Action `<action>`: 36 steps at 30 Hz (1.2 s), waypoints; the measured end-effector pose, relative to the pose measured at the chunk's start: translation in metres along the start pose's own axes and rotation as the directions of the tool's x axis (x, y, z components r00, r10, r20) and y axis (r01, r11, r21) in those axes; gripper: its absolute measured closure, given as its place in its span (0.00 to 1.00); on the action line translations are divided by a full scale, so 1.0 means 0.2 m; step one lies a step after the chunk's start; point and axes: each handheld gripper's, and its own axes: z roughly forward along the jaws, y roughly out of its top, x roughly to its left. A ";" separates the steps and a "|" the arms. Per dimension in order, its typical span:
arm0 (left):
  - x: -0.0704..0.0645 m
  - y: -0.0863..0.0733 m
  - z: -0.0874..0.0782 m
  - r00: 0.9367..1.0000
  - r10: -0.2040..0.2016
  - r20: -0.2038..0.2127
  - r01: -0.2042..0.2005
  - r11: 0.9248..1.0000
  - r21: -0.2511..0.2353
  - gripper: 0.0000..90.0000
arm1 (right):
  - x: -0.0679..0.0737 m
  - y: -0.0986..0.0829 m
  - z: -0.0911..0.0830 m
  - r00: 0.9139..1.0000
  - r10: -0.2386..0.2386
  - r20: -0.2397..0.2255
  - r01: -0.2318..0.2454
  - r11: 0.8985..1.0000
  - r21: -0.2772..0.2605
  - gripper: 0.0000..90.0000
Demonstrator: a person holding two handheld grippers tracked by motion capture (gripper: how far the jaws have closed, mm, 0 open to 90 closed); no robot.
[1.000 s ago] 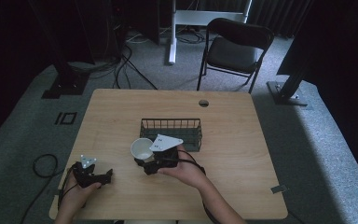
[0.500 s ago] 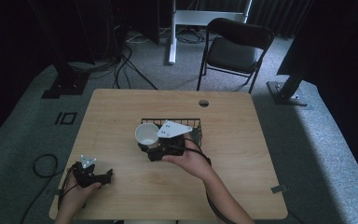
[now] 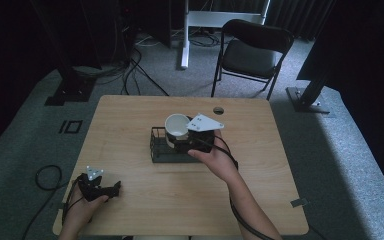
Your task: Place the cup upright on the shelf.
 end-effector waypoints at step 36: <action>0.00 0.00 0.00 1.000 -0.002 -0.001 0.002 1.000 -0.002 0.02 | -0.30 -0.37 0.14 0.968 0.118 0.223 -0.157 0.974 0.166 0.22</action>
